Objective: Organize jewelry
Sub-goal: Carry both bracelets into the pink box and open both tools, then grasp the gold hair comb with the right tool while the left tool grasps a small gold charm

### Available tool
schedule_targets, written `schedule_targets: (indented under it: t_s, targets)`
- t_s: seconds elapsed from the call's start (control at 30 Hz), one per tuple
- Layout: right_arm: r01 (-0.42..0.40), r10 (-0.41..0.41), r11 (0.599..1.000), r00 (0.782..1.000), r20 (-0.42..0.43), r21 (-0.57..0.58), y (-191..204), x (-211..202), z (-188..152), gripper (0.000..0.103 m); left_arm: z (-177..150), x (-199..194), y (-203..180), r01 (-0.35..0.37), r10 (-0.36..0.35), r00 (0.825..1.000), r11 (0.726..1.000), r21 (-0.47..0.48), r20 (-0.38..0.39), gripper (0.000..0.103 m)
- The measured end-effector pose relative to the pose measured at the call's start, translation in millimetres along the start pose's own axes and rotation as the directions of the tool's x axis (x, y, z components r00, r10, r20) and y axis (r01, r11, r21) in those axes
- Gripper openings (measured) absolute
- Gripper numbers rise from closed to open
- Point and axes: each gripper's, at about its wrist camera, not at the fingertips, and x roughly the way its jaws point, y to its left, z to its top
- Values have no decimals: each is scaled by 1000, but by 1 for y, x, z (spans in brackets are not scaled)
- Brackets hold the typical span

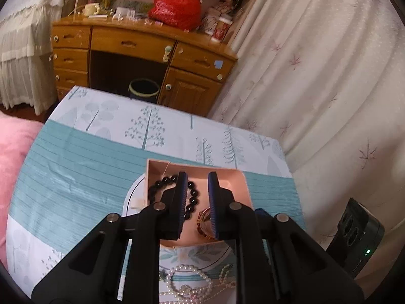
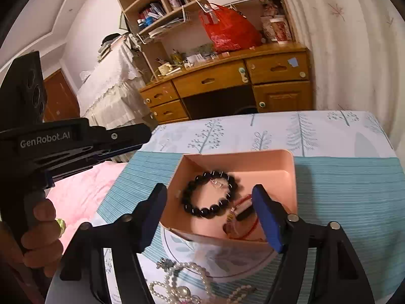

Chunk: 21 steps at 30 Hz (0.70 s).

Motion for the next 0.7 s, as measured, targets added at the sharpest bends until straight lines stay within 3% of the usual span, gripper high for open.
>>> schedule_targets:
  t_s: [0.13,0.27,0.37,0.6,0.7]
  targets:
    - [11,-10,999,1000,-27,39,-10,1,-9,76,-9,6,12,-53,52,998,998,-22,-39,15]
    - [15,-10,995,998,-55,96,-20,-2,-26,81,-27,9,30,-98,92,991,993,-60,-92,38]
    - [32,-24,992,998,-65,123,-23,-5,-42,86,-48,9,47,-119,107,985,990,-80,-139,39]
    - [114,-93,977,988,-124,177,-15,-16,-84,95,-82,2,81,-218,197,948,974,-60,-251,40]
    - [157,-134,972,981,-141,174,-5,-23,-95,98,-90,-7,87,-251,235,934,968,-27,-268,52]
